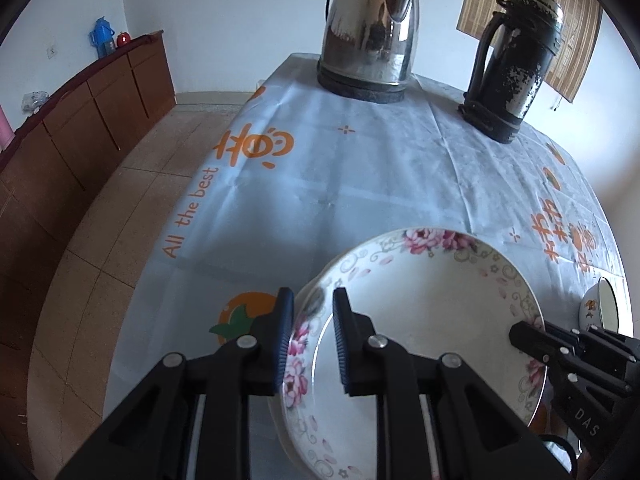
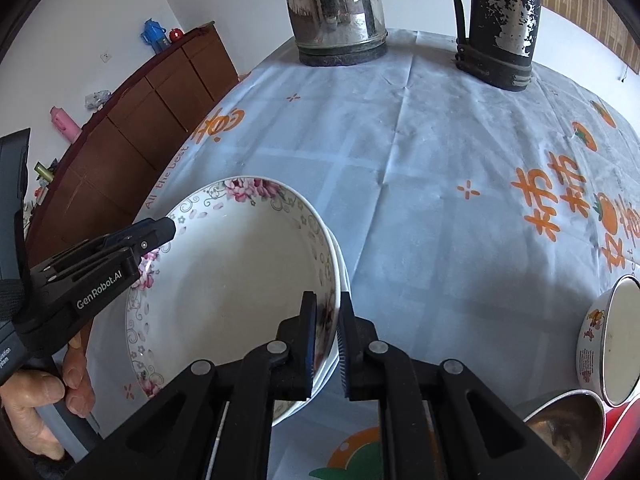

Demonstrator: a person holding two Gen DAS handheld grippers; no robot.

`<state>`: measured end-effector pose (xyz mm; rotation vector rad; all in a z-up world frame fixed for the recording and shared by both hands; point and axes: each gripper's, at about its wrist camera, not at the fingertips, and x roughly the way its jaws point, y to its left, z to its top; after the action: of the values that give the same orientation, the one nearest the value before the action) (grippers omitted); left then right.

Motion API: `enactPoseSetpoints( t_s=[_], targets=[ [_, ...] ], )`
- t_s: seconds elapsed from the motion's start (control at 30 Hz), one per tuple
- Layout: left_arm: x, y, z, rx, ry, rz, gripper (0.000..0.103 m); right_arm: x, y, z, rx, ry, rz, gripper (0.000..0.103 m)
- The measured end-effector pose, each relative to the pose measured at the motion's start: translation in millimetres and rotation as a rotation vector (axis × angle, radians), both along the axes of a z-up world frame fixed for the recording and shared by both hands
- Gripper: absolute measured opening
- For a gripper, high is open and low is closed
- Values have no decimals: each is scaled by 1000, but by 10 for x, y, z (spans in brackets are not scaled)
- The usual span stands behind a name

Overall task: Organize plates and bowls
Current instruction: 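Open both grippers and release the pink-rimmed plate rim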

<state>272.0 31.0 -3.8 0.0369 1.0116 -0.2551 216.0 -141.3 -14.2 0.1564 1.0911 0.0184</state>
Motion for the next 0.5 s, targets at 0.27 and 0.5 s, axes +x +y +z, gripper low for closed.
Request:
enactPoseSetpoints(
  t_s=[0.27,0.5],
  targets=[
    [-43,-57,15,50,-60,-2,16,-7,30,-102,-38,-50,-7,22],
    [-221,-8,40,75,-146,15,31,-105,141,-205,29,-32,-21,74]
  ],
)
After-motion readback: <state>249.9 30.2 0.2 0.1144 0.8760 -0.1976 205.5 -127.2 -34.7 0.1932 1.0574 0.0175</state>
